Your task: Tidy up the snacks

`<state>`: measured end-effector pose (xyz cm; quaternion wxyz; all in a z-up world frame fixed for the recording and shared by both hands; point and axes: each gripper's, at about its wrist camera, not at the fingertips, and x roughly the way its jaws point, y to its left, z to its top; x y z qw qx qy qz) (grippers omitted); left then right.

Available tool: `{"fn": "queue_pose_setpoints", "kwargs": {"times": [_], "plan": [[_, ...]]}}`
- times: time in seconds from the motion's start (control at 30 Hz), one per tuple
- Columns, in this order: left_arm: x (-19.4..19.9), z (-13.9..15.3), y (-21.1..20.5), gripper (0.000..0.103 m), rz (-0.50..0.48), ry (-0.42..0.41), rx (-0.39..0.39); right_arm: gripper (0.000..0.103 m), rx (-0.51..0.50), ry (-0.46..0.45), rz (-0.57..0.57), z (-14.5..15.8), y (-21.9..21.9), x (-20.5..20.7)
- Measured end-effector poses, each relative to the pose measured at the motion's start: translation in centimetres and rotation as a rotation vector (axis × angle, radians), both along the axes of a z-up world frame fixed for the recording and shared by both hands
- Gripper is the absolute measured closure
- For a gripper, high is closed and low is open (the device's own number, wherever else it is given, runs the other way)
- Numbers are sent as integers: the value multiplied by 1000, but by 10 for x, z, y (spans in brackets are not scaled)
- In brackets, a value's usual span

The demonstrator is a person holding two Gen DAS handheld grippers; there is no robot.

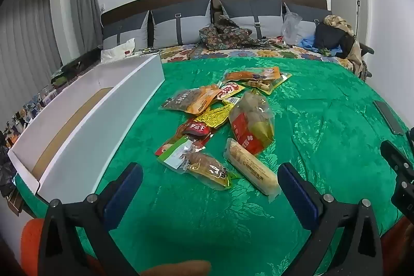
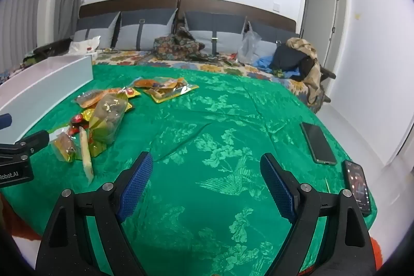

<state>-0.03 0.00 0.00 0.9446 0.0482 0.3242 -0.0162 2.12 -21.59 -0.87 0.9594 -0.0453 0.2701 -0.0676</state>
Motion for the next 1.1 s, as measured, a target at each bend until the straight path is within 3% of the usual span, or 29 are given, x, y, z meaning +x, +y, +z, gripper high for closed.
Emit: {"fn": "queue_pose_setpoints", "kwargs": {"times": [1.1], "plan": [[0,-5,10,0,38,-12,28,16,-30,-24,12,2,6,-1]]}}
